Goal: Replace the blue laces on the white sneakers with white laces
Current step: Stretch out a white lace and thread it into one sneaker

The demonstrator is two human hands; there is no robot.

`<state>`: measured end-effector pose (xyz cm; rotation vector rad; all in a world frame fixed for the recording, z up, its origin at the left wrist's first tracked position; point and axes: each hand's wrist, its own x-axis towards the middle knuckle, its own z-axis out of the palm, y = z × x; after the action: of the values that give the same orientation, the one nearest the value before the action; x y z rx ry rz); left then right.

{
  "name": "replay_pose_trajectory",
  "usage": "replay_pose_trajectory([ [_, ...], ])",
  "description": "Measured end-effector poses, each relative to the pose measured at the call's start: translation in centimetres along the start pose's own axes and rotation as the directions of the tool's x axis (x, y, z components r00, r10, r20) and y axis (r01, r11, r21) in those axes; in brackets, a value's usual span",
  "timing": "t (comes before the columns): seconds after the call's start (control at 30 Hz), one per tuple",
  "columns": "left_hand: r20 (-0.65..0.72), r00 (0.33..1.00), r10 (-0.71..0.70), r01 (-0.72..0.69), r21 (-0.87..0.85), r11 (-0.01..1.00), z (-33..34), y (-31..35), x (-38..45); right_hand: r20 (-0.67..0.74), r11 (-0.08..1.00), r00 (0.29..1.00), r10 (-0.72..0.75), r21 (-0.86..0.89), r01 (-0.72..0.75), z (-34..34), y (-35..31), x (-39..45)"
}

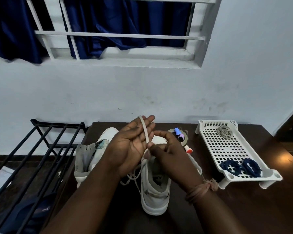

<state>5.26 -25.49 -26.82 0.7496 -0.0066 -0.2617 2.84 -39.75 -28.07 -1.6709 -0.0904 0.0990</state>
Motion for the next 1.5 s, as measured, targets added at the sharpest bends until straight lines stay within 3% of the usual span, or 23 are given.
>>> replay_pose_trajectory([
  [0.07, -0.019, 1.0, 0.015, -0.017, -0.119, 0.993, -0.5, 0.2, 0.2, -0.048, 1.0, 0.999, -0.02, 0.022, 0.021, -1.1, -0.1, 0.4],
  [0.2, -0.239, 0.971, -0.023, -0.052, -0.302, 0.952, -2.4, 0.7, 1.2, -0.146, 0.99, 0.989, 0.004, 0.142, 0.017, -4.3, -0.1, 0.9],
  [0.33, -0.396, 0.915, -0.077, -0.082, -0.369, 0.926, -3.4, 0.1, 1.8, -0.304, 0.996, 0.952, 0.04, -0.059, -0.06, -6.6, 2.0, 1.2],
  [0.43, -0.433, 0.899, -0.063, -0.124, -0.39, 0.912, -3.5, 0.1, 2.2, -0.32, 0.992, 0.947, 0.034, -0.107, -0.072, -6.7, 3.1, 1.5],
  [0.53, -0.424, 0.904, -0.054, -0.066, -0.263, 0.963, -3.4, -0.5, 2.3, -0.261, 0.994, 0.965, 0.013, -0.101, -0.04, -5.9, 3.0, 1.8],
  [0.57, -0.403, 0.914, -0.038, -0.009, -0.115, 0.993, -3.0, -1.0, 2.2, -0.22, 0.991, 0.975, -0.014, -0.136, -0.016, -5.4, 3.0, 1.9],
  [0.6, -0.385, 0.923, 0.012, 0.047, 0.144, 0.988, -2.8, -1.8, 2.2, -0.176, 0.985, 0.984, -0.04, -0.174, 0.009, -4.8, 3.0, 1.9],
  [0.63, -0.332, 0.938, 0.1, 0.067, 0.454, 0.888, -2.6, -2.6, 2.0, -0.133, 0.979, 0.989, -0.064, -0.201, 0.036, -4.3, 3.0, 1.8],
  [0.67, -0.24, 0.952, 0.192, 0.042, 0.722, 0.691, -2.4, -3.4, 1.9, -0.098, 0.973, 0.991, -0.091, -0.221, 0.067, -3.8, 2.9, 1.7],
  [0.7, -0.129, 0.957, 0.261, -0.012, 0.879, 0.477, -2.5, -4.1, 1.9, -0.074, 0.967, 0.99, -0.119, -0.235, 0.098, -3.5, 2.8, 1.6],
  [0.73, -0.01, 0.956, 0.292, -0.095, 0.934, 0.344, -2.4, -4.4, 1.8, -0.063, 0.964, 0.989, -0.136, -0.24, 0.117, -3.2, 2.8, 1.6],
  [0.8, 0.15, 0.934, 0.324, -0.221, 0.956, 0.196, -2.7, -4.6, 1.6, -0.058, 0.97, 0.99, -0.128, -0.217, 0.113, -3.1, 2.7, 1.6],
  [0.93, 0.165, 0.877, 0.451, -0.184, 0.983, -0.002, -3.2, -3.5, 1.2, -0.105, 0.975, 0.992, -0.064, -0.217, 0.04, -4.2, 2.8, 1.7],
  [1.03, 0.117, 0.816, 0.566, -0.092, 0.993, -0.072, -3.6, -2.6, 1.3, -0.142, 0.976, 0.988, -0.06, -0.214, 0.028, -5.1, 3.0, 1.7],
  [1.13, 0.117, 0.797, 0.593, -0.046, 0.99, -0.133, -3.6, -2.9, 1.4, -0.147, 0.967, 0.988, -0.046, -0.257, 0.007, -4.9, 3.0, 1.6],
  [1.27, 0.303, 0.829, 0.47, -0.16, 0.934, -0.321, -3.6, -4.5, 1.7, -0.152, 0.953, 0.985, -0.075, -0.301, 0.026, -4.1, 3.3, 1.7],
  [1.4, 0.343, 0.862, 0.373, -0.262, 0.932, -0.252, -3.4, -5.2, 2.0, -0.18, 0.962, 0.983, -0.03, -0.273, -0.021, -4.4, 3.1, 1.7],
  [1.5, 0.352, 0.849, 0.394, -0.25, 0.924, -0.288, -3.3, -5.3, 2.0, -0.214, 0.954, 0.977, -0.012, -0.294, -0.053, -4.8, 3.1, 1.6],
])
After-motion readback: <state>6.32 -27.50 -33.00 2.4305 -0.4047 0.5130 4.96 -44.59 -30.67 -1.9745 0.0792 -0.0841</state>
